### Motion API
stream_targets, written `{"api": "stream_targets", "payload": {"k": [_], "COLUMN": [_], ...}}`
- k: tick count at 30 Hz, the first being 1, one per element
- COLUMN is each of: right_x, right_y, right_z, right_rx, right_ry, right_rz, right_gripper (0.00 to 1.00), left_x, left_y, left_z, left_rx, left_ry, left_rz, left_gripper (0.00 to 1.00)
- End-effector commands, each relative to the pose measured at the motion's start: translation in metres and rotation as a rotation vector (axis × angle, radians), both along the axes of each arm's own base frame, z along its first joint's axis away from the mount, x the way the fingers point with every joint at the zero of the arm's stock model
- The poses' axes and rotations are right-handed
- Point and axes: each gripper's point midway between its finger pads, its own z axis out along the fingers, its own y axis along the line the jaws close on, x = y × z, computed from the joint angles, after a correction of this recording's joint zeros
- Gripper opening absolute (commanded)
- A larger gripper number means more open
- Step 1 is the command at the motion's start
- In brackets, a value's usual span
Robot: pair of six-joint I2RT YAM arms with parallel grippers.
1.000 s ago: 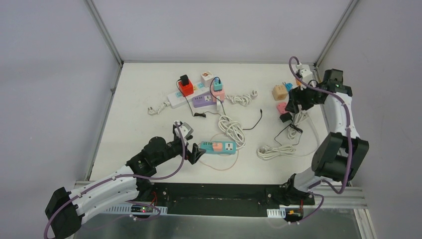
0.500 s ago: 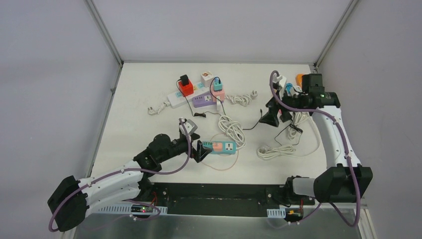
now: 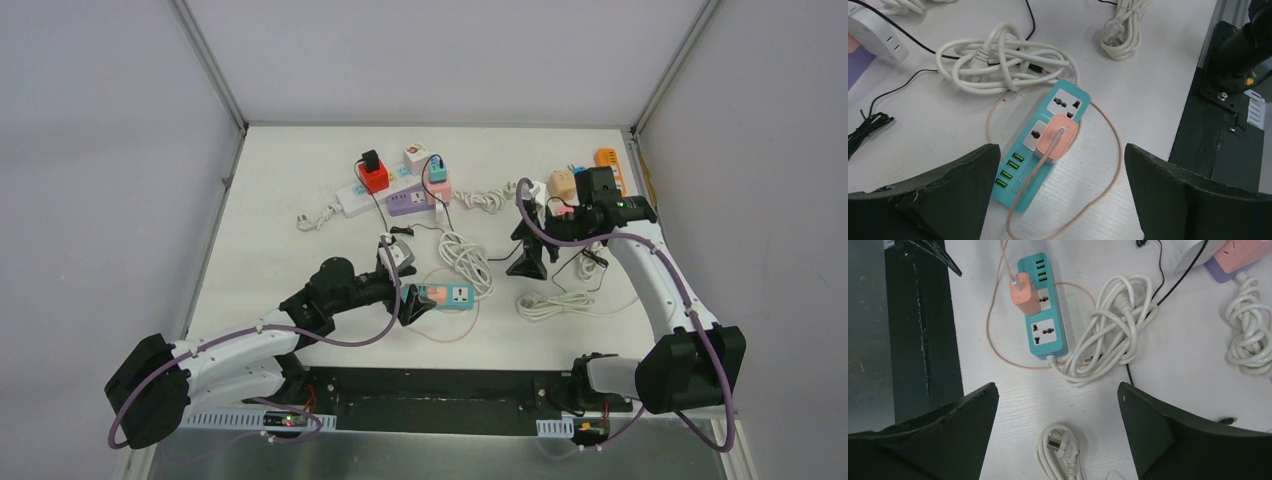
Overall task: Pull the plug off the socket
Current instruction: Remove the plug from the socket.
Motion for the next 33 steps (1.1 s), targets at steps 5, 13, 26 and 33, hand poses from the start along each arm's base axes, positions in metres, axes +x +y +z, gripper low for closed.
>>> {"api": "stream_targets", "payload": {"k": [5,13,26,33], "right_x": [-0.014,-0.016,-0.017,-0.02], "right_y": [0.004,0.004,0.004,0.006], "right_z": [-0.014,-0.018,-0.026,-0.031], "right_rx": [-0.026,-0.036,-0.066,-0.079], "right_ry": [-0.051,-0.051,-0.051,-0.047], "right_rz": [0.135,0.146,0.171,0.189], "right_gripper": [0.93,0.93,0.93,0.93], "left_x": [-0.004,-0.007,-0.009,-0.011], "left_y": [-0.013,-0.014,-0.013,-0.012], "left_z": [0.026,0.021,0.019,0.022], "left_rx": [-0.02,-0.011,-0.024,-0.05], "left_ry": [-0.124,-0.17,-0.167,-0.14], "left_rz": [-0.113,-0.14,-0.158,-0.191], "left_gripper": [0.99,0.99,0.99,0.99]}}
